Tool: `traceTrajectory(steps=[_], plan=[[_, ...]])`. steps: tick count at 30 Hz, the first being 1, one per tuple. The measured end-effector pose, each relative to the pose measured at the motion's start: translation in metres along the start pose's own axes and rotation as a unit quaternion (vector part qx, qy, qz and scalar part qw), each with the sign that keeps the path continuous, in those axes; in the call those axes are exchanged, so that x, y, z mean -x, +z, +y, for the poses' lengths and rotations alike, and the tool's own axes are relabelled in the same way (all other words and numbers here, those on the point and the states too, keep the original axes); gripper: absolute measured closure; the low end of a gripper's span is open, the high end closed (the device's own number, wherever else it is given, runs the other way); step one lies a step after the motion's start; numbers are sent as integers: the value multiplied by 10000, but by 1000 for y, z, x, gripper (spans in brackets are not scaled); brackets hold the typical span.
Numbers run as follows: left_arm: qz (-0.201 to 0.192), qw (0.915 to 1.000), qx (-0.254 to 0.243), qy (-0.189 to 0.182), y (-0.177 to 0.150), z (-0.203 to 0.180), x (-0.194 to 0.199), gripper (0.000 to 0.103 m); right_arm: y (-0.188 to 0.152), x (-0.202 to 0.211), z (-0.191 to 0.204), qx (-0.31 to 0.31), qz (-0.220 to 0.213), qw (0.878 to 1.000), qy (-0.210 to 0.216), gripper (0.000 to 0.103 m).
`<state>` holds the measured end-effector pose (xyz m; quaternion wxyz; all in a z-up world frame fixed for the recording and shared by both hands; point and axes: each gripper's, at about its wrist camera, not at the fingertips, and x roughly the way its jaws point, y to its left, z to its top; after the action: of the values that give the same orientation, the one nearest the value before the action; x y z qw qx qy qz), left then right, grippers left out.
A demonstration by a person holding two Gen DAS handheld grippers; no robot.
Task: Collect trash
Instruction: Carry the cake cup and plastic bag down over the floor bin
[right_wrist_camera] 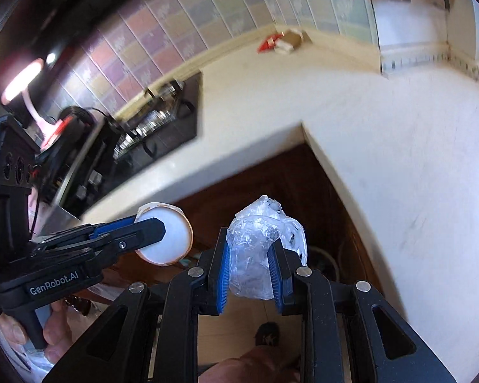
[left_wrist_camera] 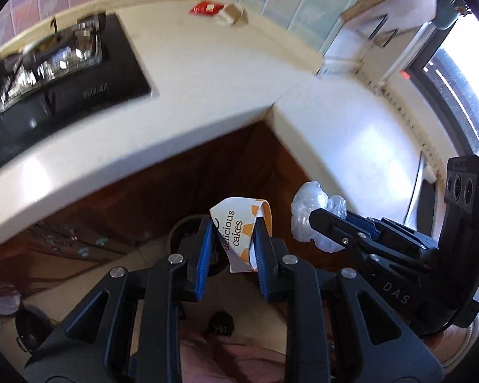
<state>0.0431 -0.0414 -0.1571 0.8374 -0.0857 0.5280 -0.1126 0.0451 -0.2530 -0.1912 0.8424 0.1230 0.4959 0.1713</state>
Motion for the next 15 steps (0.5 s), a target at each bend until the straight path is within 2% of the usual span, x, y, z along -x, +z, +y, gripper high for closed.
traceTrajectory(steps=[6,15], plan=[[501,9987,-31,102,-42,32,-97,81,-50,-97,-28,-104,519,9982,-280,81],[1086,9940,-109,68,-106,76,-259,81,-141,-241,-96,-404,889,9929,-680,80]])
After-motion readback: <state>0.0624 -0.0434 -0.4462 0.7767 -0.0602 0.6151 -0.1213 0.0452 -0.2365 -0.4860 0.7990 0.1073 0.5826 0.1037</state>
